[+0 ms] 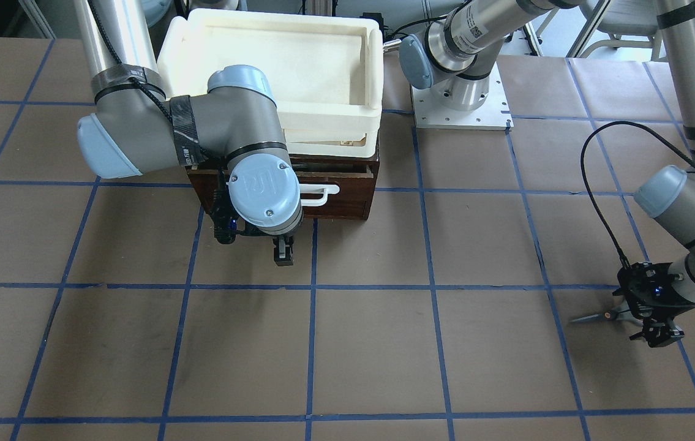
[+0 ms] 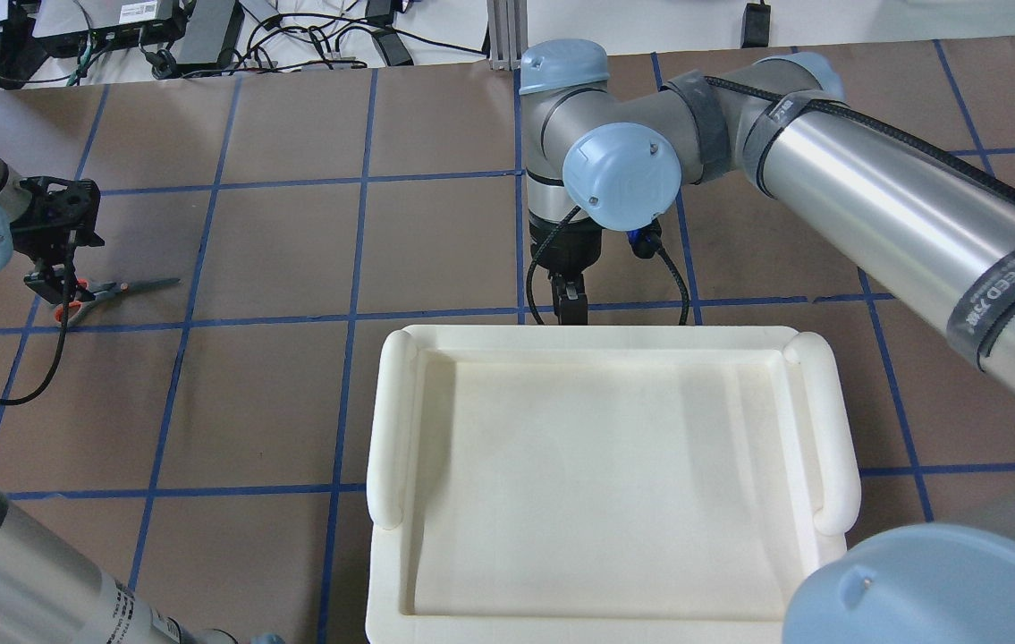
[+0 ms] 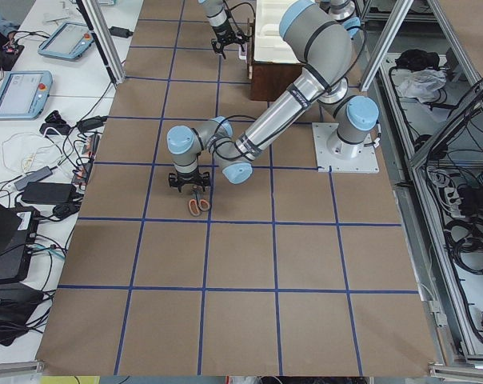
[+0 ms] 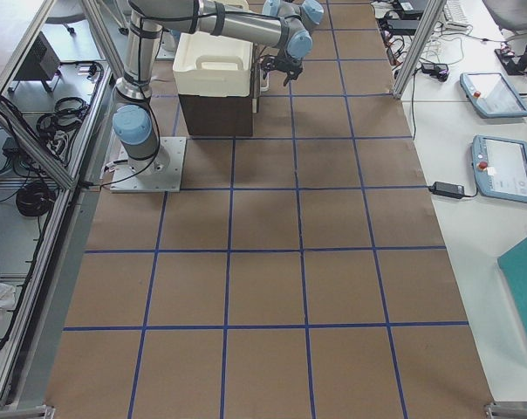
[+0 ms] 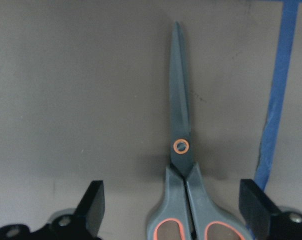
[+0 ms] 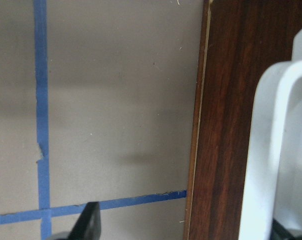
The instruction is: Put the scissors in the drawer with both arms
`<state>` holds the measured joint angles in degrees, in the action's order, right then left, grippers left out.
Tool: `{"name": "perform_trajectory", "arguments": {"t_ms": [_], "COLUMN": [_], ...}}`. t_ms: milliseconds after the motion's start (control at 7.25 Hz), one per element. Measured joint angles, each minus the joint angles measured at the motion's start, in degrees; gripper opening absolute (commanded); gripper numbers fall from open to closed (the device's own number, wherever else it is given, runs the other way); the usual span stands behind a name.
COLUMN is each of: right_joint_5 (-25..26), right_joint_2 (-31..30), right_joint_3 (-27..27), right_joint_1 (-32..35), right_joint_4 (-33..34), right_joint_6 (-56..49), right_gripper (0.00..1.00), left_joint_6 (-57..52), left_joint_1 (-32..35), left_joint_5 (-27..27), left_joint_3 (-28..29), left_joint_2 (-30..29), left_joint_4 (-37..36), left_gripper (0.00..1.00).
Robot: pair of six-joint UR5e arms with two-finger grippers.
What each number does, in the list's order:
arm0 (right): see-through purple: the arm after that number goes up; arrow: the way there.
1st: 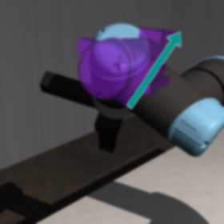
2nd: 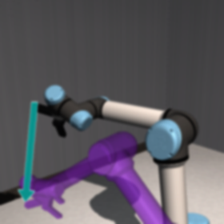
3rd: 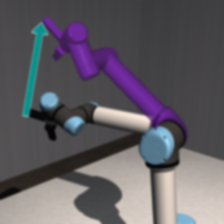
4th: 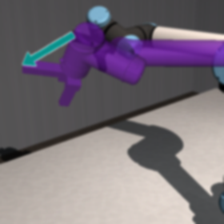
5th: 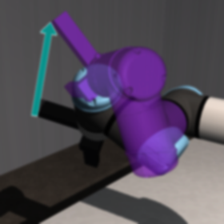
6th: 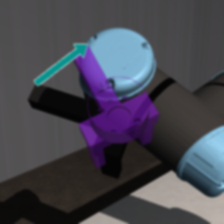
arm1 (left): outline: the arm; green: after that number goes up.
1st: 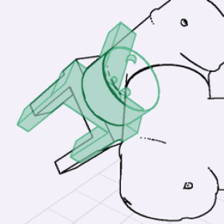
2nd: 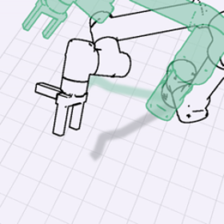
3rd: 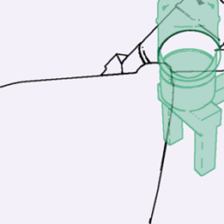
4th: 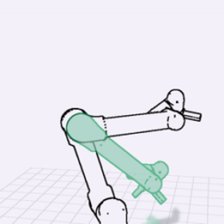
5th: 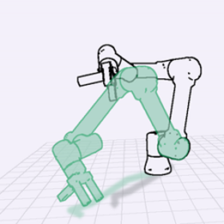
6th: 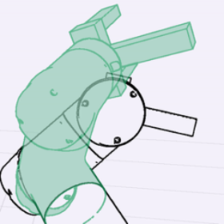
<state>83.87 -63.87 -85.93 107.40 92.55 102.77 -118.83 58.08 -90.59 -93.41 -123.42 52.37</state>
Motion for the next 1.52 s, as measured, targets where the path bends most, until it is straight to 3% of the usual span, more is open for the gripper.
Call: {"name": "perform_trajectory", "arguments": {"t_ms": [552, 828, 1241, 1517], "right_joint_5": [0.7, 0.9, 0.9, 0.9], "right_joint_2": [0.1, 0.2, 0.6, 2.1], "right_joint_3": [1.5, 2.8, 3.6, 5.0], "right_joint_1": [-0.3, -0.8, -2.1, -2.4], "right_joint_4": [3.5, 3.8, 4.2, 4.5], "right_joint_6": [-1.5, -3.0, -5.7, -6.3], "right_gripper": [1.0, 1.0, 1.0, 1.0], "left_joint_6": [-1.5, -1.8, -2.0, -1.9], "left_joint_1": [-0.1, -0.1, -0.2, -0.2], "left_joint_5": [0.0, -0.2, -0.4, -0.5], "left_joint_3": [-0.6, -0.7, -0.7, -0.7], "left_joint_2": [-0.9, -0.9, -0.8, -0.6], "left_joint_4": [-0.3, -0.3, -0.2, -0.2], "left_gripper": [0.74, 0.48, 0.0, 0.0]}}
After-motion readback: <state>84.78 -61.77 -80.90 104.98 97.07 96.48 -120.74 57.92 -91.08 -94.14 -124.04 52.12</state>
